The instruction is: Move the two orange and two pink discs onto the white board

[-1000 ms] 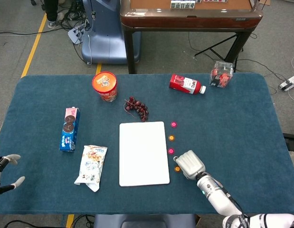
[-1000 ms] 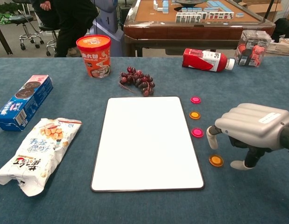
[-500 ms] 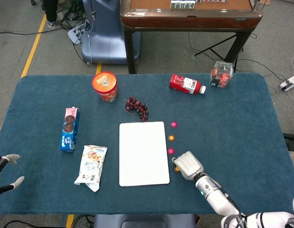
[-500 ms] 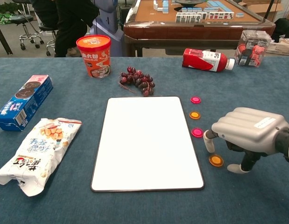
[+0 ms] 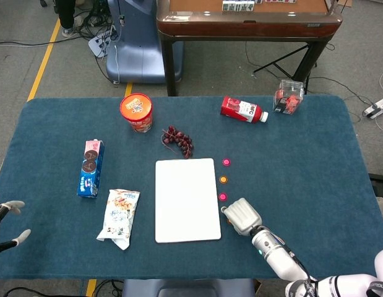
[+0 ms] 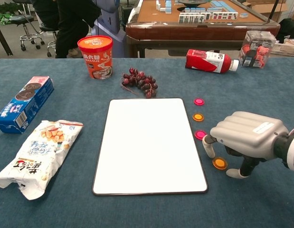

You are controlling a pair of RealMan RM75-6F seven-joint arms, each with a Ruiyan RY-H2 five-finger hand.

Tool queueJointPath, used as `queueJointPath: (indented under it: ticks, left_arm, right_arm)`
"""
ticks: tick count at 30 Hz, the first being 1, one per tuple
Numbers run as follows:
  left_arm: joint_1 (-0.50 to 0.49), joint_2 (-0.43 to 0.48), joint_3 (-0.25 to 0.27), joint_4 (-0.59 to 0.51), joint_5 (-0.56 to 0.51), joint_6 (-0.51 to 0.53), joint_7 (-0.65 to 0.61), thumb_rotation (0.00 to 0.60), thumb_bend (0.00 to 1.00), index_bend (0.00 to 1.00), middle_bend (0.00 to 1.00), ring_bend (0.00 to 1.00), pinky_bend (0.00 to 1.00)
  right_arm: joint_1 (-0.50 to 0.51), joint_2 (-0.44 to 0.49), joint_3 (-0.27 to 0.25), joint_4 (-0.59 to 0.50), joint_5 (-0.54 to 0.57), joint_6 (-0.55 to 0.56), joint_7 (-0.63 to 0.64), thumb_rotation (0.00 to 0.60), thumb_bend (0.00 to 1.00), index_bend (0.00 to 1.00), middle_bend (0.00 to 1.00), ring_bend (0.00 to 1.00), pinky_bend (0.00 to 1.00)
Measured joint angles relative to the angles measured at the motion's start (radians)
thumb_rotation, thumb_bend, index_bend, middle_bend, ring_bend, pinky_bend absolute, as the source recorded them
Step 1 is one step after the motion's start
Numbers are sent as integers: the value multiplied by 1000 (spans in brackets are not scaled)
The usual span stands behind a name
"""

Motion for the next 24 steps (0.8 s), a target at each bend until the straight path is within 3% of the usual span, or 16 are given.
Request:
queueJointPath:
  ticks: [24]
  left_arm:
    - [0, 0, -1, 1, 0, -1, 2, 600, 73, 423, 469, 376, 562]
  right_arm:
    - [12, -19, -11, 21, -18, 15, 28, 600, 263, 528, 1000, 1000, 1000]
